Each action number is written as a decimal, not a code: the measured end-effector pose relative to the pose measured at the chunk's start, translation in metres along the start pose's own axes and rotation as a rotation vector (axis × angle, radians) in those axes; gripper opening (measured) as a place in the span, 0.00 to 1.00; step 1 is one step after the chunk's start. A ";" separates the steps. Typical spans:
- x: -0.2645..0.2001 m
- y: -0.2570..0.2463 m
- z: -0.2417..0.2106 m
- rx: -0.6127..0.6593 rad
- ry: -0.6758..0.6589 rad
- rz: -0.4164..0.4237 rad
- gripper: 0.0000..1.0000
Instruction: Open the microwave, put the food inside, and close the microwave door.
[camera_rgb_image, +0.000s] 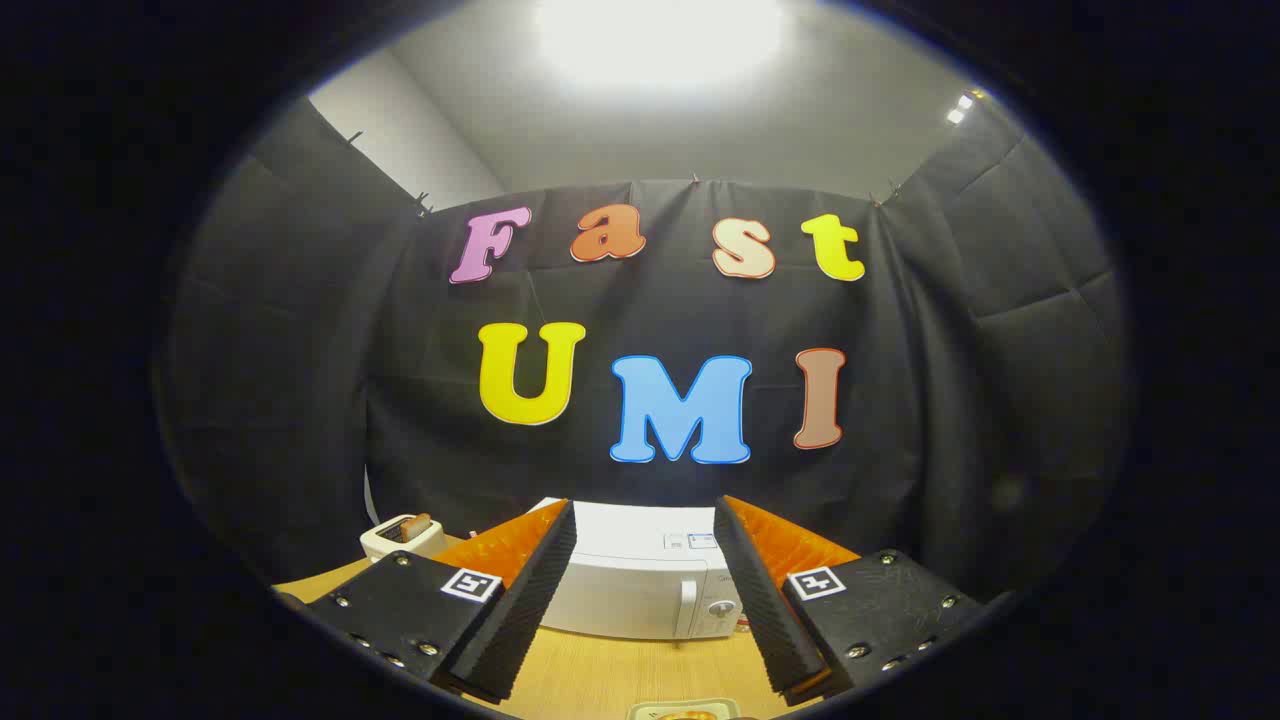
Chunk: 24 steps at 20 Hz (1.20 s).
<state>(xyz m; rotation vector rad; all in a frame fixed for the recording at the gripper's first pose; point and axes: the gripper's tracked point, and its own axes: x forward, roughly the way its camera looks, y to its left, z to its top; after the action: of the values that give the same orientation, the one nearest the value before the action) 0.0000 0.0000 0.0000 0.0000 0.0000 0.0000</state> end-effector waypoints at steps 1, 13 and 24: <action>0.000 0.000 -0.001 -0.001 -0.001 0.004 0.89; 0.031 -0.011 -0.052 0.019 0.018 0.013 0.89; 0.088 -0.037 -0.150 -0.008 0.061 -0.008 0.89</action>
<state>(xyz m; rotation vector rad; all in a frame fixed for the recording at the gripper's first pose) 0.0884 -0.0373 -0.1500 -0.0079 0.0610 -0.0077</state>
